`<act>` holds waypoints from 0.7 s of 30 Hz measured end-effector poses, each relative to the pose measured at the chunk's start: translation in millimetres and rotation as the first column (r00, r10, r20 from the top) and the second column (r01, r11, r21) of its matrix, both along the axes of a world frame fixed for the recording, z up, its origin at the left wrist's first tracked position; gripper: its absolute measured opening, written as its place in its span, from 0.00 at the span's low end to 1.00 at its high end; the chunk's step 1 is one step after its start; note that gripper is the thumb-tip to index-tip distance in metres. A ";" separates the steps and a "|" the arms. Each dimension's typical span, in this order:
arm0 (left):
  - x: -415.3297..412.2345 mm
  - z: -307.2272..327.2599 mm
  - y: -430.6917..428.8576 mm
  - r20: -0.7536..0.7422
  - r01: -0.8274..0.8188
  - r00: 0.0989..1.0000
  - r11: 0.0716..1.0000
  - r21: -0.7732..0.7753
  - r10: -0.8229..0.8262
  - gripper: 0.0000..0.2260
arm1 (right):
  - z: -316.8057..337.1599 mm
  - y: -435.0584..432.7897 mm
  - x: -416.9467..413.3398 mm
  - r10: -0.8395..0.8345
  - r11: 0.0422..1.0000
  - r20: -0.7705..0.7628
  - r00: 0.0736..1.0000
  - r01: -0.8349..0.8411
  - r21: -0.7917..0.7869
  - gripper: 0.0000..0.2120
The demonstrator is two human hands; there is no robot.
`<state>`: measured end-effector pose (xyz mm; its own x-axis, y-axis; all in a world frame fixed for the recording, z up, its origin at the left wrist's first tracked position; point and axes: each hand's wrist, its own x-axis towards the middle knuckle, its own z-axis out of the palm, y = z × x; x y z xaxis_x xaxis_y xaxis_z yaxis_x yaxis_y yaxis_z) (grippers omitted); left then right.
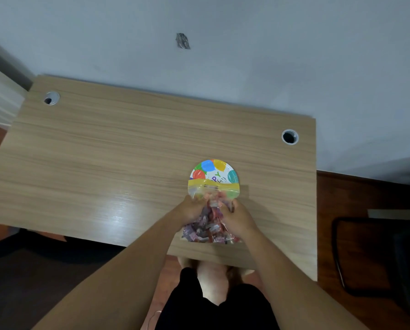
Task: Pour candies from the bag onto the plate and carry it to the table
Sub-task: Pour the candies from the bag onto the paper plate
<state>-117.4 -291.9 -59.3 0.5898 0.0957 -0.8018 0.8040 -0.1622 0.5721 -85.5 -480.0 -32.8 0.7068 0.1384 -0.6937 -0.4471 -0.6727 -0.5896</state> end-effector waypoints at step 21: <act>-14.8 25.4 1.1 -0.071 -0.014 0.997 0.991 -0.134 0.004 0.18 | 0.2 2.0 -16.2 -0.045 0.999 -0.030 0.999 0.045 -0.006 0.16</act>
<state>-132.2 -290.8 -34.0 0.5307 -0.0105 -0.8475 0.8443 -0.0808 0.5297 -101.6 -478.0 -32.6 0.6912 0.1031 -0.7152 -0.4943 -0.6545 -0.5721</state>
